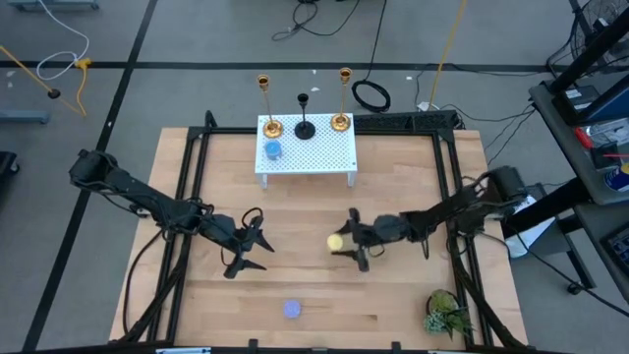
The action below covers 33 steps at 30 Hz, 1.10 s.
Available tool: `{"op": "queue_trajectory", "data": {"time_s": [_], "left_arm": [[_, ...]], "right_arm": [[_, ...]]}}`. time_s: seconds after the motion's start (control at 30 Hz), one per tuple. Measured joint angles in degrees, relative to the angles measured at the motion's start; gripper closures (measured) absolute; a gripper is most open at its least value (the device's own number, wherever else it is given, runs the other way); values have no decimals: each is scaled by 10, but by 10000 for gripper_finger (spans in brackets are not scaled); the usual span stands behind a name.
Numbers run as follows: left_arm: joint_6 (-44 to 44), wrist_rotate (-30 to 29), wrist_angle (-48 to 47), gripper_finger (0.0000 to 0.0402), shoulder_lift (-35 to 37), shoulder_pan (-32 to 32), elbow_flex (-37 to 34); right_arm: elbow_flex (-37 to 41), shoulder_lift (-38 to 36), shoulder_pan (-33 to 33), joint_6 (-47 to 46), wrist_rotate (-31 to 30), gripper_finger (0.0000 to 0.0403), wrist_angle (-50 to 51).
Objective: Pick & Place candle stick holders
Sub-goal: Put the yellow scented candle on the shelf aligned with the right golden candle holder
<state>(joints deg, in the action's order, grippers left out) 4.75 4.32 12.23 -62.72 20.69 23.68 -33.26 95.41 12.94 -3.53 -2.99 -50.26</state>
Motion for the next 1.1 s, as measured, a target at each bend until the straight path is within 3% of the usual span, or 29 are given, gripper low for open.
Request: {"op": "queue_trajectory", "data": {"time_s": [0.1,0.27,0.43,0.57,0.73,0.87,1.1], "left_arm": [[0,0,0,144,0,0,0],[0,0,0,144,0,0,0],[0,0,1,144,0,0,0],[0,-12,1,144,0,0,0],[-7,-74,12,144,0,-1,0],[-25,-93,18,144,0,-1,0],[-59,-95,19,144,0,-3,0]], "right_arm": [[0,-54,-30,22,-9,170,14],[0,-145,-103,38,-85,171,77],[0,-203,-186,72,-107,171,109],[0,-212,-256,72,-80,170,119],[-21,-202,-317,49,-40,173,178],[-72,-202,-342,49,2,169,268],[-121,-203,-360,37,4,171,371]]}}
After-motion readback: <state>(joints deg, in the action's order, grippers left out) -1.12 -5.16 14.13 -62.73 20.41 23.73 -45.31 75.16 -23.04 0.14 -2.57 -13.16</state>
